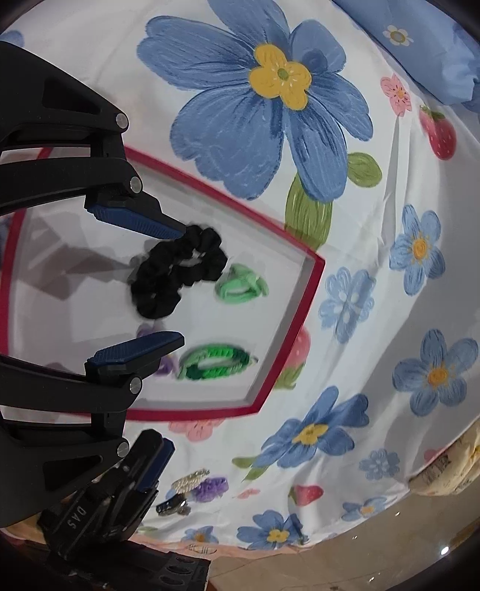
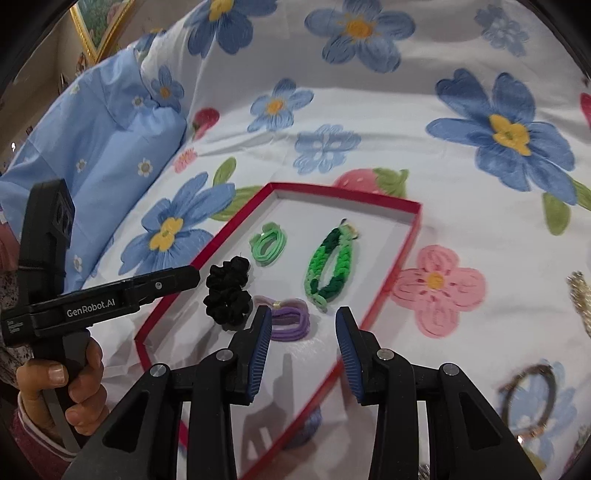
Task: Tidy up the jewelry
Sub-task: 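Place the black scrunchie and purple hair tie in the tray, open both tools, then grasp the watch with the left tool while the right grasps the beaded bracelet, then carry the watch and beaded bracelet over the red tray, then lower the watch and beaded bracelet into the tray and open both tools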
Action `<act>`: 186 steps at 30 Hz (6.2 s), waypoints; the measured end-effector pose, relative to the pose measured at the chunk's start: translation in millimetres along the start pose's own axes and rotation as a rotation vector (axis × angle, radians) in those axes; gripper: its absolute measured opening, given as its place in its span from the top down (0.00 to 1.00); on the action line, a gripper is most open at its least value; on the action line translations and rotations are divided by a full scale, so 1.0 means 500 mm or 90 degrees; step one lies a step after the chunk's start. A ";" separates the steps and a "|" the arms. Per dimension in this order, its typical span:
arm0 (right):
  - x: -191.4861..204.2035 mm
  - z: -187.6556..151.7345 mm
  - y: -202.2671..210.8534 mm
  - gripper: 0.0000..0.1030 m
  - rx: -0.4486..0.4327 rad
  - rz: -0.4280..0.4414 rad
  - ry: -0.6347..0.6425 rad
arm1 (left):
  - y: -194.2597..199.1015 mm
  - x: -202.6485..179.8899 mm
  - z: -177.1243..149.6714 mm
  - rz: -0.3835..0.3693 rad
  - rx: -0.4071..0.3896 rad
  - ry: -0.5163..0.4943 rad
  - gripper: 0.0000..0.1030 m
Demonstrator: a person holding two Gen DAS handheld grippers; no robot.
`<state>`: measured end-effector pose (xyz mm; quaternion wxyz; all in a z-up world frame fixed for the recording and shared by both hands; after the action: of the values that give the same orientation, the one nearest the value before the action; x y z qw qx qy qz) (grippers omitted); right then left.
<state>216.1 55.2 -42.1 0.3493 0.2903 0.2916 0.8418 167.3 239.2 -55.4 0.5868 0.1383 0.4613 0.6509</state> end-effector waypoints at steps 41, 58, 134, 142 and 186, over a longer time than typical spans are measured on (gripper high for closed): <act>-0.351 -0.220 0.427 0.62 -0.132 -0.194 -0.218 | -0.003 -0.400 -0.150 -0.138 0.083 -0.196 0.48; -0.465 -0.243 0.414 0.62 -0.099 -0.210 -0.262 | -0.110 -0.503 -0.151 -0.119 0.118 -0.244 0.48; 0.000 -0.027 0.208 0.93 -0.086 0.027 -0.015 | 0.105 -0.040 -0.082 -0.009 -0.030 -0.051 0.96; 0.065 -0.016 0.153 0.93 -0.063 0.071 0.008 | 0.101 0.014 -0.076 0.009 -0.033 -0.025 0.96; 0.018 -0.030 -0.105 0.89 0.063 0.053 -0.015 | -0.069 0.071 -0.050 0.092 0.040 -0.018 0.71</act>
<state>222.5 88.6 -86.0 0.3030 0.3286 0.3164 0.8367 161.5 256.0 -108.2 0.5403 0.1985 0.4620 0.6747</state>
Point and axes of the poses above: each gripper's, at about its wrist camera, not at the fingertips, and y roughly against the way its jaws point, x to its left, z to its top, the point moved 3 cm from there along -y, roughly the way its jaws point, and after that the axes turned 4 degrees about -x, right-handed, at the moved point
